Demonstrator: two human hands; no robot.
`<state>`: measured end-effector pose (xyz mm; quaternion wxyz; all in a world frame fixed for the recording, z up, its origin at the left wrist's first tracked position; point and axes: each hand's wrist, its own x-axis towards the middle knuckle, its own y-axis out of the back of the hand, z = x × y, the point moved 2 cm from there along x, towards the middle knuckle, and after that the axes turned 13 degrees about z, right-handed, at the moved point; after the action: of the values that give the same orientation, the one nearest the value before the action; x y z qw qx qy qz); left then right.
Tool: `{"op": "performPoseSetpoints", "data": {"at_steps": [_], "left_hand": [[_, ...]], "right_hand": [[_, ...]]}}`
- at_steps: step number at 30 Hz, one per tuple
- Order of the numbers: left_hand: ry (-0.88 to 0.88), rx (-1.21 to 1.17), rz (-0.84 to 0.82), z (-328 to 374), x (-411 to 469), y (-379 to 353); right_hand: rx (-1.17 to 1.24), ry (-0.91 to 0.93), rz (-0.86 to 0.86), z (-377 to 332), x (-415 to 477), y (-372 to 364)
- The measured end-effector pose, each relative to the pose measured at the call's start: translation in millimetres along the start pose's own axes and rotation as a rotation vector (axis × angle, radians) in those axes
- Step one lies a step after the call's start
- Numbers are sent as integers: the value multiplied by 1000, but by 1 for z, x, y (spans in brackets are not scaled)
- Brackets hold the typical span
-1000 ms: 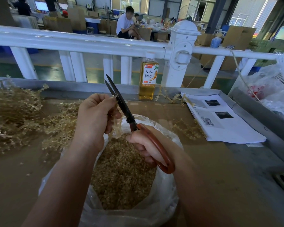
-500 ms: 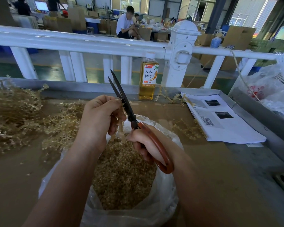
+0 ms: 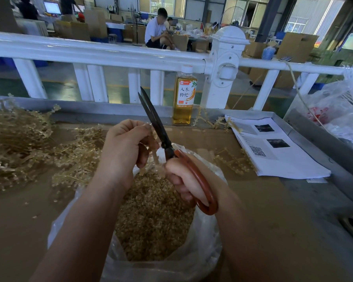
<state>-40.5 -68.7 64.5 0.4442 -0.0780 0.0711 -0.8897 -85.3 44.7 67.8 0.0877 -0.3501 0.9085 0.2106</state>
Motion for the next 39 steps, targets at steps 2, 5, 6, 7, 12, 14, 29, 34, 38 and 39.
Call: {"op": "performPoseSetpoints", "data": {"at_steps": [2, 5, 6, 7, 12, 14, 29, 34, 38, 39], "left_hand": [[-7, -1, -5, -1, 1, 1], [-15, -10, -6, -1, 2, 4], [-16, -11, -5, -1, 2, 4], [-20, -9, -4, -1, 3, 5], [-70, 21, 2, -1, 3, 6], [-70, 16, 6, -2, 3, 6], [-68, 63, 31, -5, 3, 3], [-13, 225, -90, -5, 8, 11], [129, 387, -270, -8, 4, 8], [158, 388, -286, -9, 3, 6]], "right_hand": [[22, 37, 72, 2, 0, 1], [26, 97, 156, 13, 3, 2], [39, 101, 169, 15, 5, 3], [47, 104, 173, 14, 5, 2], [102, 179, 253, 17, 9, 8], [152, 172, 261, 19, 8, 8], [494, 269, 379, 19, 14, 17], [709, 333, 424, 22, 14, 27], [728, 366, 436, 22, 15, 28], [728, 368, 435, 22, 14, 27]]}}
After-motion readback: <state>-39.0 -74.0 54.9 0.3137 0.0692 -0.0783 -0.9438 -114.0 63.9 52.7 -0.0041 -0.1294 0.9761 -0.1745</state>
